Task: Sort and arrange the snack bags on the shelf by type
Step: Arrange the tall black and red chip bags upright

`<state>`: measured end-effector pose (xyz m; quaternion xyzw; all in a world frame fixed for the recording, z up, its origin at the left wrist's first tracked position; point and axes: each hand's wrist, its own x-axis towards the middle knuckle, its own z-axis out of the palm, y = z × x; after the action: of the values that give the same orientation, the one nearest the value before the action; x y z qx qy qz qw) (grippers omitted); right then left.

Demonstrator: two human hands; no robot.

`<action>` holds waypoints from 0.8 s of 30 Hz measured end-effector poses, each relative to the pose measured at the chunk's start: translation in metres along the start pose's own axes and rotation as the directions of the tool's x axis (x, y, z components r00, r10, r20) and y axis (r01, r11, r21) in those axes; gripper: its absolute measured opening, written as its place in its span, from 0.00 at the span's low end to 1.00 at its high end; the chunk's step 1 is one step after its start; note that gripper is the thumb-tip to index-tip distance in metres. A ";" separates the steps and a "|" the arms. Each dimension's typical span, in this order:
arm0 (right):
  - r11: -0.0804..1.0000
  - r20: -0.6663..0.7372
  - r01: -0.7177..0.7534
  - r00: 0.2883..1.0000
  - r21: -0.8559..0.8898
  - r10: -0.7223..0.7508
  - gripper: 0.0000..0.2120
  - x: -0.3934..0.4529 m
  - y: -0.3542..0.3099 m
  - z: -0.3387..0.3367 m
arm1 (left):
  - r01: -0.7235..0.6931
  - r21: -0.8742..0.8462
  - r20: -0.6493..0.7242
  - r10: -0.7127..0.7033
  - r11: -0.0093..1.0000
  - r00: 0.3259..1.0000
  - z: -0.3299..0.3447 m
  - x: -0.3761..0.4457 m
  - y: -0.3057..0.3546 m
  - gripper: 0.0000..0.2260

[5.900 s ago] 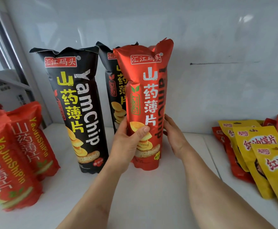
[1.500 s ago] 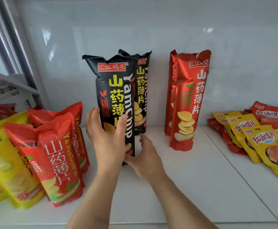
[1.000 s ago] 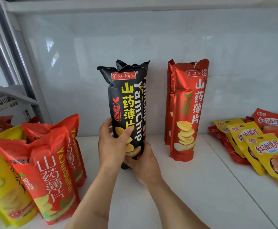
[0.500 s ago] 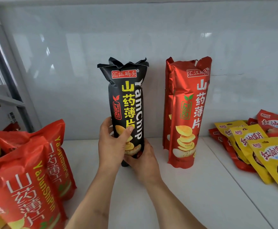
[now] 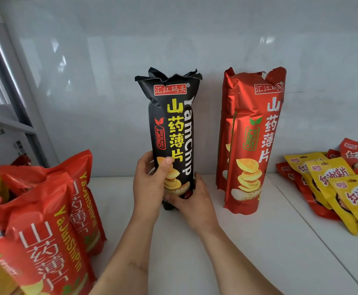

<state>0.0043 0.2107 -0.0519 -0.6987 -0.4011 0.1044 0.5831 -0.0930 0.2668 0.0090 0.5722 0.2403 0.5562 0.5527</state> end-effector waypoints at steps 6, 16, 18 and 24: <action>0.999 0.076 -0.005 0.997 0.045 0.002 0.44 0.007 0.009 -0.001 | -0.002 -0.082 0.131 0.013 0.997 0.991 -0.003 0.018 0.000 0.23; 0.996 0.122 0.018 0.992 0.082 -0.028 0.38 0.007 0.012 -0.008 | 0.116 -0.079 0.396 -0.076 0.990 0.915 -0.006 0.056 -0.007 0.47; 0.997 0.117 0.018 0.993 0.081 -0.027 0.37 0.005 0.010 -0.008 | 0.146 -0.089 0.419 -0.096 0.985 0.903 -0.004 0.060 -0.008 0.47; 0.997 0.129 0.018 0.991 0.075 -0.028 0.34 0.001 0.004 -0.011 | 0.160 -0.097 0.473 -0.096 0.982 0.876 -0.005 0.070 -0.015 0.52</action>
<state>0.0135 0.2033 -0.0522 -0.6636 -0.4422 0.1579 0.5823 -0.0740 0.3347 0.0198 0.6338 0.1003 0.3792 0.6666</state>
